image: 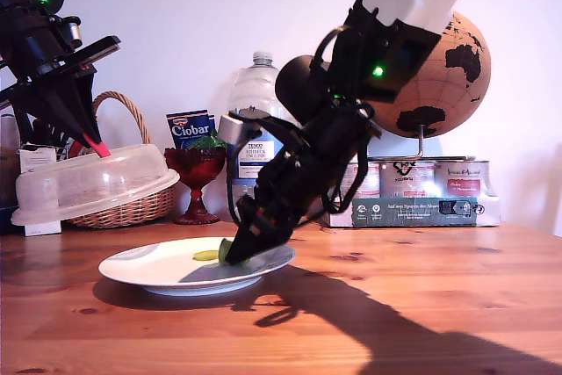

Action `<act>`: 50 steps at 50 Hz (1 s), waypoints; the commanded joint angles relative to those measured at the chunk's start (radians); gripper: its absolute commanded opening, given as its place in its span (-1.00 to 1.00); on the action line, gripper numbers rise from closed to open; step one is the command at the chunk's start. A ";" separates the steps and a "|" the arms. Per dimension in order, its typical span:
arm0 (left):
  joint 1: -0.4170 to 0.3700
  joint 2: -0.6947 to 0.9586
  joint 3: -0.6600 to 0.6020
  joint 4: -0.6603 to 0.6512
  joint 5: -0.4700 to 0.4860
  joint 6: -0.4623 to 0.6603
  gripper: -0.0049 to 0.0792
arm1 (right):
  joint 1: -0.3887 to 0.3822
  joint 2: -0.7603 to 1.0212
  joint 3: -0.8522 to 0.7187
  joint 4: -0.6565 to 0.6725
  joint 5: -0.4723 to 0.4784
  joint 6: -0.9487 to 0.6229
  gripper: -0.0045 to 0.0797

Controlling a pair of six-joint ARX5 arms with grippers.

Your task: Lift the plastic dome with your left arm while removing the green coffee capsule from the plate using your right arm.

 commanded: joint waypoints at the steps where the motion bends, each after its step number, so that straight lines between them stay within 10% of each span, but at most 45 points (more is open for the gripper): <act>1: -0.002 -0.021 0.017 0.006 0.005 0.005 -0.94 | -0.011 0.002 0.053 -0.003 0.006 0.023 -0.61; 50: -0.002 -0.021 0.017 0.011 0.012 0.006 -0.94 | -0.189 0.002 0.261 -0.679 0.262 0.059 -0.62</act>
